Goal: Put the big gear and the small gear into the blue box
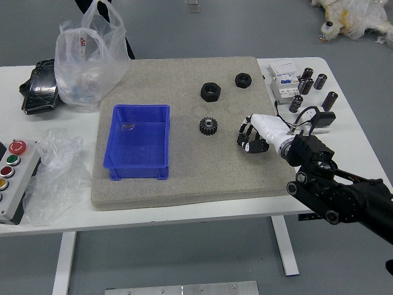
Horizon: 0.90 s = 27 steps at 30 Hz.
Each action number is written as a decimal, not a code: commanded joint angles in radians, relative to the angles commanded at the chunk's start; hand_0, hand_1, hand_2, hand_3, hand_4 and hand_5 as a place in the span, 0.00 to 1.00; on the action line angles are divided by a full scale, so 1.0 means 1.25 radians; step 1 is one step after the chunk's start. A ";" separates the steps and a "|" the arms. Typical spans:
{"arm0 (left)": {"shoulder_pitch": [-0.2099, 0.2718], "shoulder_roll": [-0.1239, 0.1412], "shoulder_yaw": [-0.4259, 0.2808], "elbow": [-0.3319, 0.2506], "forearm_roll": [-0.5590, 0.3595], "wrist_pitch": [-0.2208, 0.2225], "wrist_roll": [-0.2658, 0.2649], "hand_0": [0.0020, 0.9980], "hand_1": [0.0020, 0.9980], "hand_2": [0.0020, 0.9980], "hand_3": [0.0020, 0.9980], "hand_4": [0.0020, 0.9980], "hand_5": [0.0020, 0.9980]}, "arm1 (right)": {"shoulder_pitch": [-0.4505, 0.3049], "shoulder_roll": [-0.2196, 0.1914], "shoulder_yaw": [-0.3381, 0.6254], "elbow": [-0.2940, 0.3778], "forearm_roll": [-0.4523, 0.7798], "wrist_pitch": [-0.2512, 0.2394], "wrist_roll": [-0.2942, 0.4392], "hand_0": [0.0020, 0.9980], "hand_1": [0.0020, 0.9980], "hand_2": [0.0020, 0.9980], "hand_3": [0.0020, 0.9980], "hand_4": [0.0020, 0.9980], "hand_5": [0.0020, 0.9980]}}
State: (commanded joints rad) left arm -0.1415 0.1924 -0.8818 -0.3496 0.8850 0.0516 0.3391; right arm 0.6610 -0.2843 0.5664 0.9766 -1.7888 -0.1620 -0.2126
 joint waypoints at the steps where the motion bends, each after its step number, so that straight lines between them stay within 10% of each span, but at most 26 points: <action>1: 0.000 0.000 0.000 0.000 0.000 0.000 0.000 0.71 0.71 0.70 0.80 0.73 0.49 | 0.000 0.000 -0.003 -0.001 0.002 -0.001 0.001 0.27 0.37 0.30 0.42 0.22 0.00; 24: -0.001 0.001 -0.002 -0.001 0.004 0.000 0.002 0.71 0.71 0.70 0.80 0.73 0.49 | 0.065 -0.003 -0.008 0.074 0.005 -0.016 0.002 0.27 0.37 0.30 0.42 0.21 0.00; 25: -0.001 0.001 -0.002 -0.001 0.004 0.000 0.002 0.71 0.71 0.70 0.80 0.73 0.49 | 0.066 -0.002 -0.004 0.072 0.002 -0.012 0.000 0.33 0.50 0.69 0.71 0.55 0.22; 27: 0.000 0.001 -0.002 -0.001 0.003 0.000 0.002 0.71 0.71 0.70 0.80 0.73 0.49 | 0.062 -0.004 0.008 0.069 -0.007 0.008 -0.009 0.33 0.50 0.69 0.71 0.55 0.22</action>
State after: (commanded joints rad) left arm -0.1412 0.1936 -0.8849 -0.3508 0.8892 0.0520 0.3418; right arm 0.7384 -0.2893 0.5762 1.0624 -1.7970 -0.1519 -0.2243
